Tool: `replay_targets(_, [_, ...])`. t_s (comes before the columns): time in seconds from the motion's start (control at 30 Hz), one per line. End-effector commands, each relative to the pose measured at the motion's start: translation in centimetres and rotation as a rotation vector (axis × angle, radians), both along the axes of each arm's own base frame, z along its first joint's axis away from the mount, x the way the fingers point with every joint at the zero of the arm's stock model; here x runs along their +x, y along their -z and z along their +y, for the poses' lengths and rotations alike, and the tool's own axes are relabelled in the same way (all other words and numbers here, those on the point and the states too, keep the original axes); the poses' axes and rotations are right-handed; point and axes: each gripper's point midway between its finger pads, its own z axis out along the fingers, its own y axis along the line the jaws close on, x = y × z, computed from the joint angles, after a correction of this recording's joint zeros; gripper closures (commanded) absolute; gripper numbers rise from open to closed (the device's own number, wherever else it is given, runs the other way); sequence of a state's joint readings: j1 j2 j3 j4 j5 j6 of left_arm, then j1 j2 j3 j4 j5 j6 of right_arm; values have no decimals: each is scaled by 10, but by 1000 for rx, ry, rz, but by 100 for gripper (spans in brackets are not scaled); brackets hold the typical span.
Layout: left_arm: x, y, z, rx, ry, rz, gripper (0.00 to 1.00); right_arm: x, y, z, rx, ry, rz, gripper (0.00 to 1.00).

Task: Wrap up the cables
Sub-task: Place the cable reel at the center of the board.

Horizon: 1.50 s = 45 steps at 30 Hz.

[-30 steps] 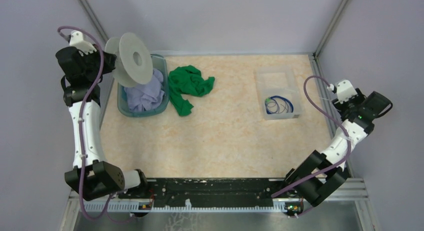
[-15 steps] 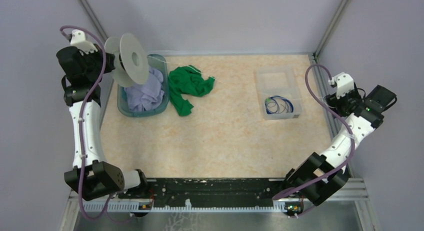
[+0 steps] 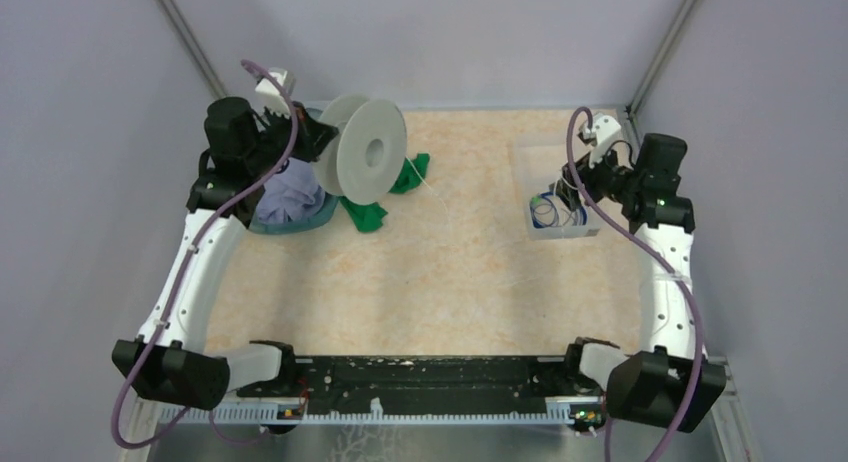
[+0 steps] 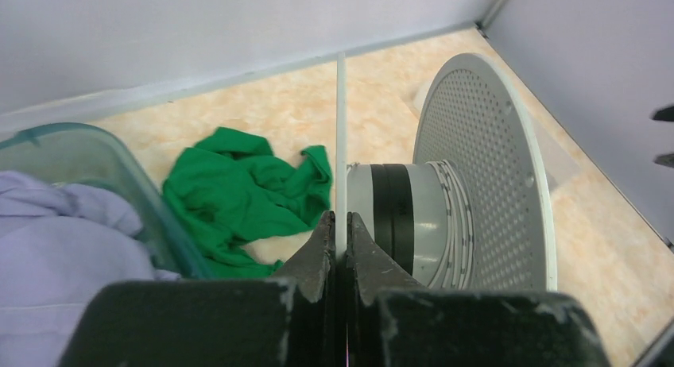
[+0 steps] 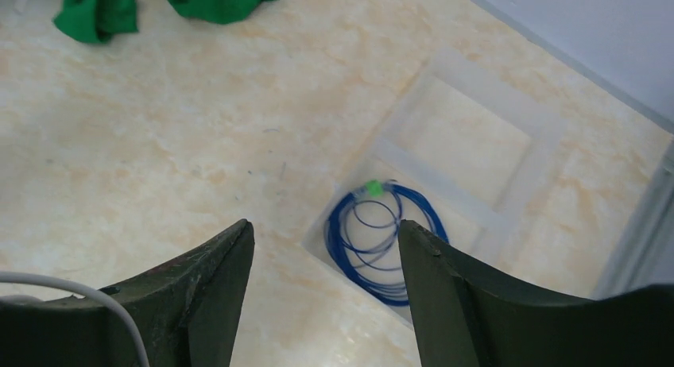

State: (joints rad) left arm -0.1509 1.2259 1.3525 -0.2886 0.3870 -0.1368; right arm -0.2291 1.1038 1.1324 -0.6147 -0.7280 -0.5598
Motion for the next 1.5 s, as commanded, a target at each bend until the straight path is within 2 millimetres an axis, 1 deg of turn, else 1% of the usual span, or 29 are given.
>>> replay_targets(0.0, [-22,-13,-40,-32,182,-77,100,8,-23,51,159,-94,7,32])
replay_targets(0.07, [-30,-7,-55,-36,251,-68,100,10,-17,68,116,-122,1,31])
replay_targets(0.1, [-34,-4,-63,-36,288,-64,100,9,-17,77,122,-150,-6,31])
replay_targets(0.23, [-56,2,-92,-46,431,-71,100,15,-18,101,165,-196,-13,31])
replay_targets(0.3, [-68,1,-106,-48,504,-86,100,13,-18,114,189,-251,-9,31])
replay_targets(0.37, [-76,2,-117,-35,558,-99,100,7,-19,127,225,-332,9,31])
replay_targets(0.5, [-81,7,-135,-9,603,-90,100,-4,-17,149,264,-453,42,31])
replay_targets(0.57, [-76,10,-141,21,573,-86,100,-8,-14,157,265,-488,51,31])
replay_targets(0.67, [-61,19,-140,55,490,-60,100,-13,-13,165,284,-522,59,31])
replay_targets(0.8, [-41,40,-132,101,362,-24,100,-15,-9,170,308,-562,64,32])
replay_targets(0.93, [-32,57,-130,144,283,-14,100,-15,-2,173,325,-588,93,32])
replay_targets(1.03, [-24,69,-126,167,219,-2,100,-11,4,174,331,-580,107,34])
replay_targets(1.13, [-17,85,-125,175,176,24,100,-8,12,174,343,-557,121,35])
replay_targets(1.23, [-11,106,-127,182,149,65,100,-1,17,172,346,-506,126,36])
replay_targets(1.3, [-4,118,-126,192,112,87,100,-3,21,174,355,-515,136,36])
replay_targets(1.47, [14,137,-115,234,7,104,100,-6,31,177,362,-525,170,36])
